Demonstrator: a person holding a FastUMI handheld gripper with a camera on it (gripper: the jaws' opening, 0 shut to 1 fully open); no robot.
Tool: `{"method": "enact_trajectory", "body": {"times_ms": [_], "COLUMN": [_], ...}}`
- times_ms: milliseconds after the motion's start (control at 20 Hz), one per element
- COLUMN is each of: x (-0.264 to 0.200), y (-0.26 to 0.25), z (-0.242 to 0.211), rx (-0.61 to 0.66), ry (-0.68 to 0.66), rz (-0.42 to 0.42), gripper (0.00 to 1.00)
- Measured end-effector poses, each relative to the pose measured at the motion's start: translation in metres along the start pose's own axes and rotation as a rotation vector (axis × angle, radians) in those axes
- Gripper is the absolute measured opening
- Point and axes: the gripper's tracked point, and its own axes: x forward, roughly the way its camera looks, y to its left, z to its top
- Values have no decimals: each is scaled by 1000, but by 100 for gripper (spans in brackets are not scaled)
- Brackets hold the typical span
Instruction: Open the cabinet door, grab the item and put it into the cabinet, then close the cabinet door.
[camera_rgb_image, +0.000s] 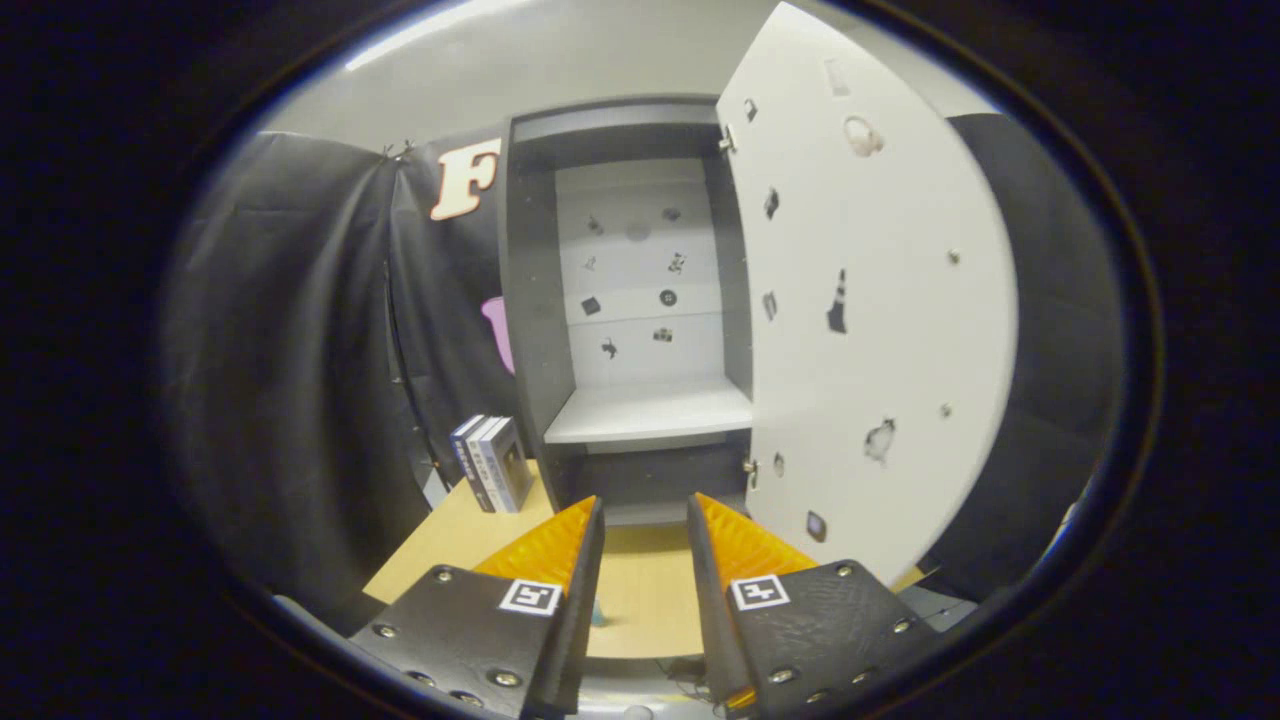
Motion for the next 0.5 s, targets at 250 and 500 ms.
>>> {"method": "enact_trajectory", "body": {"times_ms": [250,500], "x": [64,114], "y": [39,49], "z": [-70,-139], "rx": [42,69], "ry": [133,242], "rz": [96,106], "gripper": [83,96]}}
